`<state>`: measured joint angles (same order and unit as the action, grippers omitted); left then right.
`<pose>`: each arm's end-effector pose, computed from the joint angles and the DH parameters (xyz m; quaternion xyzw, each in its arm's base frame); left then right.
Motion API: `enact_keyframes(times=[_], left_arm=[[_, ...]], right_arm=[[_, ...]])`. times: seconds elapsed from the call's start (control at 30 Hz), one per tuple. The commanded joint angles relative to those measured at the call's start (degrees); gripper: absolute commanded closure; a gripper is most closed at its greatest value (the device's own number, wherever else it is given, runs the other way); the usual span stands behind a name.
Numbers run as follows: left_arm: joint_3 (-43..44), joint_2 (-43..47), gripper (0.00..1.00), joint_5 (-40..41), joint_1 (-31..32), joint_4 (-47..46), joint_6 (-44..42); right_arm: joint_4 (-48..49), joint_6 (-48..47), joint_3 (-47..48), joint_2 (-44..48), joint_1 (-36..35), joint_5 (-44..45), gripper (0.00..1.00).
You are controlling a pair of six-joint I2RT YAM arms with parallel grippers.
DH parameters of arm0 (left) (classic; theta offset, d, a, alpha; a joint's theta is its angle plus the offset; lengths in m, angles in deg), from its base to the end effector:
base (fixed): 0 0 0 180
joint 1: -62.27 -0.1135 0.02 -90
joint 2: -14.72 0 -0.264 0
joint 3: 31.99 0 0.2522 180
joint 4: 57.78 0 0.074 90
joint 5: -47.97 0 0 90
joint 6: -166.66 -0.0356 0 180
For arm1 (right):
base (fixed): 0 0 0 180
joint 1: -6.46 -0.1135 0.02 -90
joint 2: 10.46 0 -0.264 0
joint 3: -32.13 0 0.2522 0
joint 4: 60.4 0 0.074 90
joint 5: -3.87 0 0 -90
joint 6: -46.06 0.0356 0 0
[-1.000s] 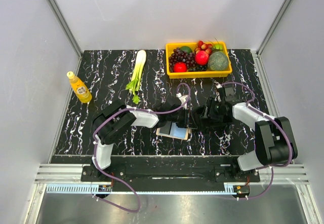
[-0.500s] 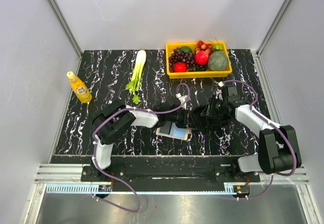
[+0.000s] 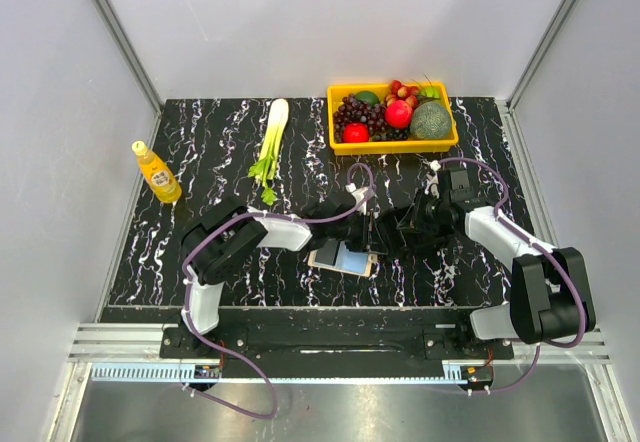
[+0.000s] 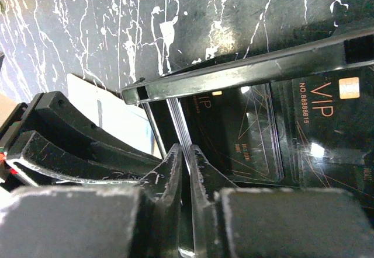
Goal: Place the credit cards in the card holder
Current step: Pick up the credit card from the storage box.
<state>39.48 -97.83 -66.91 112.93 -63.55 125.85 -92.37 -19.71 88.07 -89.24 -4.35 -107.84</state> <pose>0.2408 -0.3174 0.1302 0.1101 0.8661 -0.4664 0.1424 0.2556 0.0622 0.1871 0.0528 0.9364 0.2606 0.2291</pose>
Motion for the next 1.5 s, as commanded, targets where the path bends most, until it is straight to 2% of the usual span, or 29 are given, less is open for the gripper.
enact_keyframes(times=[0.0, 0.07, 0.17, 0.33, 0.43, 0.5, 0.67, 0.83, 1.03, 1.27, 1.33, 1.4, 1.47], left_arm=[[-0.5, 1.5, 0.75, 1.9, -1.0, 0.1, -1.3], [-0.3, 1.7, 0.75, 1.9, -1.3, 0.4, -1.6], [-0.3, 1.9, 0.75, 1.9, -1.6, 0.7, -1.7], [0.0, 1.9, 0.75, 1.9, -2.0, 1.2, -2.0], [0.4, 1.8, 0.75, 1.9, -2.1, 1.6, -2.2], [0.5, 2.0, 0.75, 2.0, -2.2, 1.8, -2.2], [0.4, 2.0, 0.75, 2.1, -2.3, 2.0, -2.3], [0.3, 2.1, 0.75, 2.1, -2.3, 2.2, -2.4], [0.2, 2.2, 0.75, 1.9, -2.6, 2.5, -2.6], [0.2, 2.9, 0.75, 2.1, -2.7, 2.9, -2.9], [-0.1, 3.4, 0.75, 2.2, -2.8, 2.8, -3.0], [-0.5, 4.4, 0.71, 2.3, -3.0, 2.6, -3.5], [-1.3, 5.9, 0.62, 2.8, -3.0, 2.0, -3.7]], right_arm=[[-0.9, -1.3, 0.3, -0.4, -0.6, -3.3, 0.91], [-0.9, -2.1, 0.4, -1.0, -0.5, -4.6, 0.97], [-0.9, -2.2, 0.7, -2.0, -0.6, -5.6, 0.91], [-0.9, -2.3, 1.0, -2.0, -0.9, -6.9, 0.87], [-2.3, -2.3, 1.2, -0.2, -1.3, -3.1, 0.92], [-2.3, -1.8, 1.2, 2.1, -1.4, -0.3, 1.0], [-5.0, -2.2, 2.5, 8.7, -2.0, 8.2, 1.0], [-8.6, -4.1, 5.0, 9.9, -2.5, 11.9, 1.0], [-9.8, -5.5, 6.5, 9.1, -3.7, 8.8, 1.0], [-8.9, -2.8, 6.1, 10.3, -6.5, 12.8, 1.0], [-7.3, -1.5, 5.6, 11.6, -6.5, 11.7, 1.0], [-7.1, -0.2, 6.1, 11.7, -6.5, 10.8, 1.0], [-7.1, 0.7, 6.0, 12.2, -6.5, 11.0, 1.0]])
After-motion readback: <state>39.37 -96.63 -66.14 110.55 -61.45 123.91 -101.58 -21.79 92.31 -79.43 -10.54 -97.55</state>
